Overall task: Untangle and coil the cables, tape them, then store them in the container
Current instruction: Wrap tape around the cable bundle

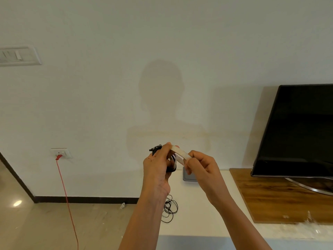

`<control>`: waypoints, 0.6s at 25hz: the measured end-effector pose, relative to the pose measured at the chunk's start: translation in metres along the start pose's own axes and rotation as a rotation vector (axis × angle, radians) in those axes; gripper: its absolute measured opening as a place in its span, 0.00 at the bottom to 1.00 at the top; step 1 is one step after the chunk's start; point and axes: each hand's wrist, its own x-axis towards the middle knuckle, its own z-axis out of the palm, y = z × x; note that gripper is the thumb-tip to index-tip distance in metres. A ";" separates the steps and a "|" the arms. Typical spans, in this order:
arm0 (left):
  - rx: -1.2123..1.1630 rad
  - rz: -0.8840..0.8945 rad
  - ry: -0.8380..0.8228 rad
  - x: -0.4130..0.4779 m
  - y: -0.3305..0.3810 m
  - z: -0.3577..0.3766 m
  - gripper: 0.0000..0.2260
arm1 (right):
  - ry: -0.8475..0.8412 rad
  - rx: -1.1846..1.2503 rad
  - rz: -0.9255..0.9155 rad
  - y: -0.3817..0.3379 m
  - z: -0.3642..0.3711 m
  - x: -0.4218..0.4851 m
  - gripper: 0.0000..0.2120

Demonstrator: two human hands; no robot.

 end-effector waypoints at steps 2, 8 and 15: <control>0.013 0.002 -0.009 -0.002 0.000 0.000 0.04 | 0.046 -0.025 0.008 -0.001 0.001 0.001 0.20; 0.062 -0.001 -0.092 -0.005 0.001 -0.002 0.03 | 0.071 -0.069 0.029 0.001 0.003 0.005 0.24; -0.014 -0.075 -0.090 0.002 0.000 -0.007 0.05 | -0.070 -0.062 -0.001 -0.001 -0.003 0.002 0.12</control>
